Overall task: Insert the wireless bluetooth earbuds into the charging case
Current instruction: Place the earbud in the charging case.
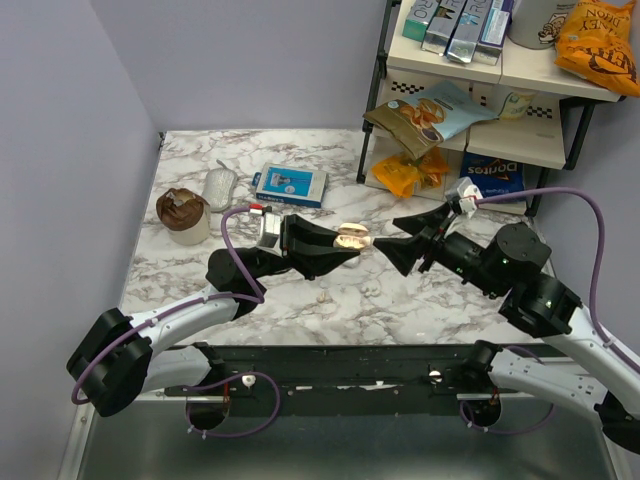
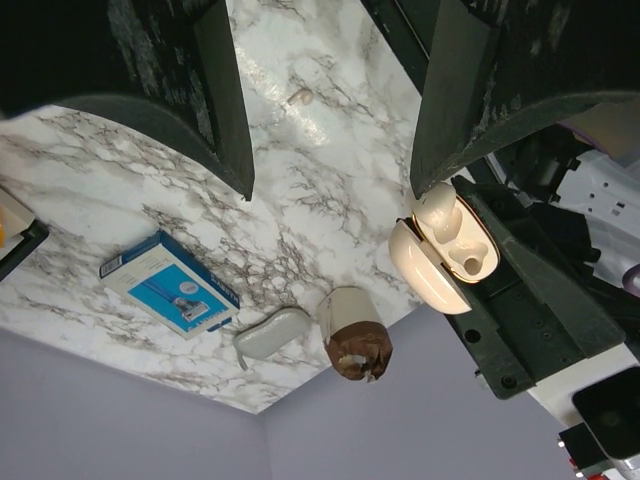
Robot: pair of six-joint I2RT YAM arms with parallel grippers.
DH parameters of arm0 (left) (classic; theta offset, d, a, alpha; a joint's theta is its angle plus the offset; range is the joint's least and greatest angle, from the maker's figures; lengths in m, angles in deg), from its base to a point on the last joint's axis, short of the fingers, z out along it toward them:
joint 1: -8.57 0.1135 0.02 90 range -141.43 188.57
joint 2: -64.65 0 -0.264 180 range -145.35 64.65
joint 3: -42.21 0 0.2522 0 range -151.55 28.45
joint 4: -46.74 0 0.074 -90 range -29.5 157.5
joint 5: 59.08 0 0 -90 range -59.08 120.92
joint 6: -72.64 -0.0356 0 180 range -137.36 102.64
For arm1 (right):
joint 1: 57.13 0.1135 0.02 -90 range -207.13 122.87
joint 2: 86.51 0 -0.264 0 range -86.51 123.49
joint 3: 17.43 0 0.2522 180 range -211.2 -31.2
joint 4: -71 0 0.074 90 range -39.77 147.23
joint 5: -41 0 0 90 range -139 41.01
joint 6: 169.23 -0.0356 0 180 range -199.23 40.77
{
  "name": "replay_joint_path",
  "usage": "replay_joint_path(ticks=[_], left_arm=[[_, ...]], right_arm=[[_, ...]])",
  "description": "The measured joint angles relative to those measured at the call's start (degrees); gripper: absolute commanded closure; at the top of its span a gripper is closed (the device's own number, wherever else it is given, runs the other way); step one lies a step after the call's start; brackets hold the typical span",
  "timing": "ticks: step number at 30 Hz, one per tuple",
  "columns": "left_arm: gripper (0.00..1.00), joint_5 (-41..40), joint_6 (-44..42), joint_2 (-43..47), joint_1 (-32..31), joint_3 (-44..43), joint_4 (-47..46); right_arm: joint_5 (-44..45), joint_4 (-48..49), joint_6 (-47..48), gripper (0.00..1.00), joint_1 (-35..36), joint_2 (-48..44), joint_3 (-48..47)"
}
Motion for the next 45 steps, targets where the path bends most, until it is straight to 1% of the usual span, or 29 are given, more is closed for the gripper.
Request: replay_joint_path(ticks=[8,28,45], left_arm=[[1.00,0.02,0.07,0.00,0.00,0.00,-0.09],[1.00,0.02,0.26,-0.26,0.00,0.00,0.04],[1.00,-0.11,0.31,-0.31,-0.39,0.00,0.76]], right_arm=[[-0.92,-0.02,0.02,0.28,0.00,2.08,-0.42],[-2.69,0.09,0.39,0.28,0.00,0.57,-1.46],[-5.11,0.44,0.31,0.28,0.00,4.11,-2.36]])
